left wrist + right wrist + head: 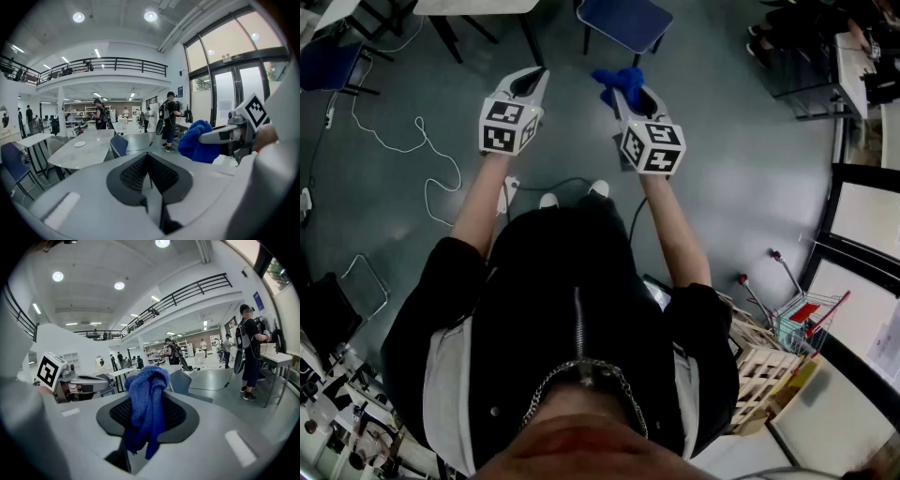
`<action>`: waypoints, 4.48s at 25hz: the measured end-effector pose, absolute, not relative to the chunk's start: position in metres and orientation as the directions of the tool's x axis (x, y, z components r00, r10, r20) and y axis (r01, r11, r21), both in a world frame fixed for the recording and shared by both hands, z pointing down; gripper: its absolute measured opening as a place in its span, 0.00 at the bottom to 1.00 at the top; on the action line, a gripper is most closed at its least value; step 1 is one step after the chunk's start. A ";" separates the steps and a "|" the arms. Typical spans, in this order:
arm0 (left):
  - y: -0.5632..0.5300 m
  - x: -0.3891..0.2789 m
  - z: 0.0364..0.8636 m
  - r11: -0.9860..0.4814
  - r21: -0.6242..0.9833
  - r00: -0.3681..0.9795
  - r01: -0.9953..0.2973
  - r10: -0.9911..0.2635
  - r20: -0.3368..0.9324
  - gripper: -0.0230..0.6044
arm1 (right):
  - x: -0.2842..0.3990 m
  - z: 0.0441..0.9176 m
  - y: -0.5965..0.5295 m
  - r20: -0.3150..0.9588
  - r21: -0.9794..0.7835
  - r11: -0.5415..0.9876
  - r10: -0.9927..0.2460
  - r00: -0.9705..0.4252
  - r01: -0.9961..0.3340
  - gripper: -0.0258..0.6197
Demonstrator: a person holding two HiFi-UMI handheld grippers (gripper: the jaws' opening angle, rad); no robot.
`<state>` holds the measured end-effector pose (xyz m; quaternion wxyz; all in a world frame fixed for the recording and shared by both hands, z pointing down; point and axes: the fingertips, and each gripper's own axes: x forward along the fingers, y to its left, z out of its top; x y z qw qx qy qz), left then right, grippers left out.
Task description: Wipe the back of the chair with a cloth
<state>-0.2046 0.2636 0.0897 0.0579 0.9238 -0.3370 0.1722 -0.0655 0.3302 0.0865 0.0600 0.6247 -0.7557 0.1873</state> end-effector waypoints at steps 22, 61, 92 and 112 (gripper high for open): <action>0.239 -0.230 0.113 -0.819 0.068 0.775 -0.569 -0.507 0.377 0.05 | -0.089 0.097 0.304 0.295 -0.308 0.045 -0.945 -0.141 -0.950 0.25; -0.140 -0.042 0.141 -0.746 0.068 0.704 -0.662 -0.588 0.398 0.05 | 0.080 0.115 -0.129 0.317 -0.312 0.175 -0.907 -0.277 -0.934 0.25; -0.297 0.080 0.364 -0.639 0.257 0.688 -0.725 -0.660 0.301 0.04 | 0.161 0.346 -0.341 0.180 -0.221 0.269 -0.934 -0.310 -0.938 0.25; -0.317 0.113 0.474 -0.686 0.216 0.720 -0.694 -0.665 0.200 0.04 | 0.172 0.349 -0.462 -0.093 -0.055 0.344 -0.936 -0.339 -0.937 0.25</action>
